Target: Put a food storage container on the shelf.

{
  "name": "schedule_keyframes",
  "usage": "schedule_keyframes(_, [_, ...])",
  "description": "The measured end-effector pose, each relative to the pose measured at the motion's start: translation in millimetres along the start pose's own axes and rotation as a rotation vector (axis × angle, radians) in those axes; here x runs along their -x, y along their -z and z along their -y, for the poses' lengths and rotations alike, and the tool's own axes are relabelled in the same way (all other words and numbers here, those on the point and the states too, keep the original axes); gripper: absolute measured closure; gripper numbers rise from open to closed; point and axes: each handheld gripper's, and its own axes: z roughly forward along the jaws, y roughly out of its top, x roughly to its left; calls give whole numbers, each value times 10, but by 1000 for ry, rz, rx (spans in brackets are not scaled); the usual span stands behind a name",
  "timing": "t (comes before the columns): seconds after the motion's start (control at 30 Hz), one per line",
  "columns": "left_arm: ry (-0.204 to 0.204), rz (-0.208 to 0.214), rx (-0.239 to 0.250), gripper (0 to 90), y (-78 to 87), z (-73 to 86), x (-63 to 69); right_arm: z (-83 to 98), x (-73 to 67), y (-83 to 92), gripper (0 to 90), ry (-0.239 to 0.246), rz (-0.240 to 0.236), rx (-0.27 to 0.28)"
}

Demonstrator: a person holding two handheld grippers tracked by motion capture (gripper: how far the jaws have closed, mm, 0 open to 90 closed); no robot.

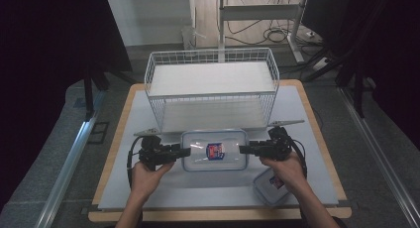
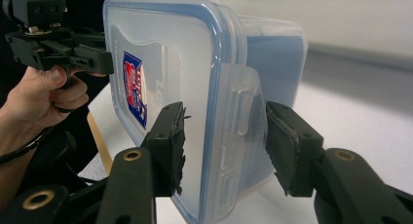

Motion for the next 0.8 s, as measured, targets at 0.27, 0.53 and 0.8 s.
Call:
schedule_keyframes(0.27, [-43,-11,39,518,164,-286,142,-237,-137,141,511,43,-6,57])
schedule_keyframes(0.53, [-76,-19,67,518,278,-575,245,-507,-254,283,511,80,-1,100])
schedule_keyframes(0.8, [-81,-24,92,519,372,-872,284,-784,-316,367,512,96,-1,127])
